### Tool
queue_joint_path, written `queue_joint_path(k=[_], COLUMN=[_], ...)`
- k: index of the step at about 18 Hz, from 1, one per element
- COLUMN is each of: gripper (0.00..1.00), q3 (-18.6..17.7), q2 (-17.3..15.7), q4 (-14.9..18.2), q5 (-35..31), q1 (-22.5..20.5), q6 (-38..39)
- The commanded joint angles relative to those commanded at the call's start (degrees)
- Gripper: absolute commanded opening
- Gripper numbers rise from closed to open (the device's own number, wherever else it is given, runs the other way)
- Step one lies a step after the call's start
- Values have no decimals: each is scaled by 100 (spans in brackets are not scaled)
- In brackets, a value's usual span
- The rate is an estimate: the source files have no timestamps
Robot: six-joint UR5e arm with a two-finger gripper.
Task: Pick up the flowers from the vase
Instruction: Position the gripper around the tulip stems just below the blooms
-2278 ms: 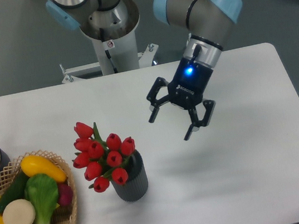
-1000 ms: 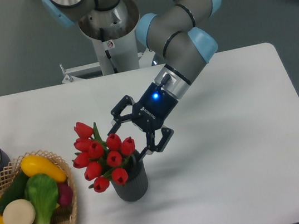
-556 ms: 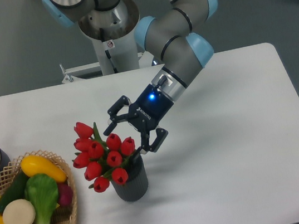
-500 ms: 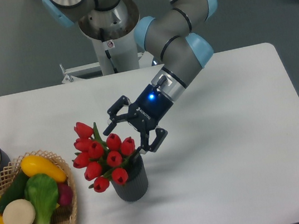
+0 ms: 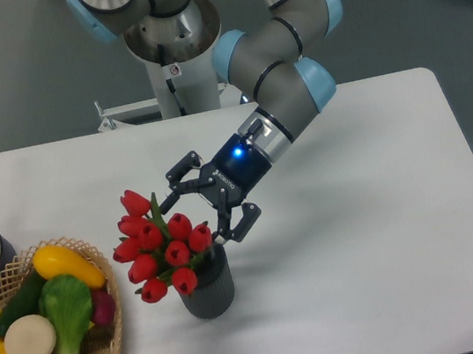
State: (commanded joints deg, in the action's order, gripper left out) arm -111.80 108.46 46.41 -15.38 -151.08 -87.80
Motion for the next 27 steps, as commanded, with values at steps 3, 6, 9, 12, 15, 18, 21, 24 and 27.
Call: queue_joint_path(k=[3,6,9,12,15,18,21,24,27], gripper=[100,100,100,100,100,100,100,100,100], q3=[18,18,18,-52,-70,-70,-79,-44,26], q2=[26,35,88,211,237,229,237,264,316], q4=[0,0,0,0,0,0,0,0,0], q5=[9,9,-17,-53,0,26,131,167,176], q1=[-88,-97,-88,-36,17,43,96,193,210], q6=[-88,-149,-158,-499,-580,-571,-571,-571,-571])
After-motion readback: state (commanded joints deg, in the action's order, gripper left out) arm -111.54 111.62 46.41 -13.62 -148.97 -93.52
